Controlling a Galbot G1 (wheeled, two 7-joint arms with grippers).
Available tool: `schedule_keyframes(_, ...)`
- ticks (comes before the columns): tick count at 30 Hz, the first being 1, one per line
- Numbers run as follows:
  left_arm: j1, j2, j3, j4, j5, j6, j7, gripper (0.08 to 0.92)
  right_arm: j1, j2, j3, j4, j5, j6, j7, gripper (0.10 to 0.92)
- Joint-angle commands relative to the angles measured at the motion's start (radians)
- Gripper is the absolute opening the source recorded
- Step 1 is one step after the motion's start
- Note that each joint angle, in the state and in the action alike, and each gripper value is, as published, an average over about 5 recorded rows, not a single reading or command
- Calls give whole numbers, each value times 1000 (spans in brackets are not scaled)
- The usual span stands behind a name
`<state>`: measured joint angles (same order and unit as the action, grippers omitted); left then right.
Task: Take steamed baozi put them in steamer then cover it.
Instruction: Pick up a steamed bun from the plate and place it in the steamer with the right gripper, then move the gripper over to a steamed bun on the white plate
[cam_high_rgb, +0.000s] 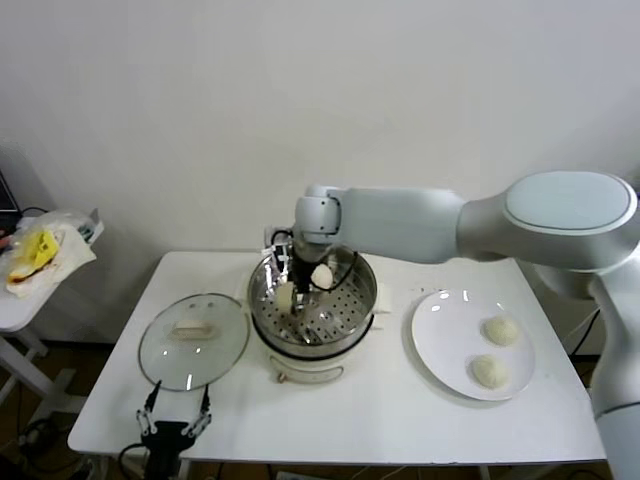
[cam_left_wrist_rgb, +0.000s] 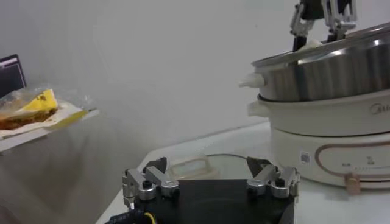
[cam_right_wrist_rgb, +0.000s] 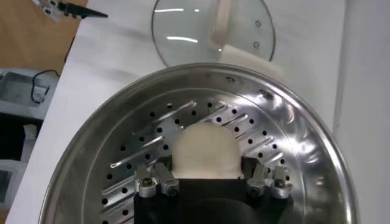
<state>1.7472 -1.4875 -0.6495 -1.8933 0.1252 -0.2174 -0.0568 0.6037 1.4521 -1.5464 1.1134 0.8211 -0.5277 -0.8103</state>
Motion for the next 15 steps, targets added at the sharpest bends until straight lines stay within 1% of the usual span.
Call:
schedule_keyframes(1, -4, 0, 1, 6, -3, -2, 0, 823, -43, 23, 4, -28, -15, -6, 6, 753)
schedule_keyframes(5, -3, 0, 0, 8, -4, -3, -2, 823, -35, 15, 14, -24, -3, -7, 4, 814)
schedule_keyframes(11, -1, 0, -2, 7, -4, -3, -3, 823, 9, -36, 33, 15, -5, 1, -8, 823)
schedule_keyframes(15, 0, -1, -2, 5, -3, -2, -3, 823, 87, -120, 33, 78, -31, 37, -67, 823)
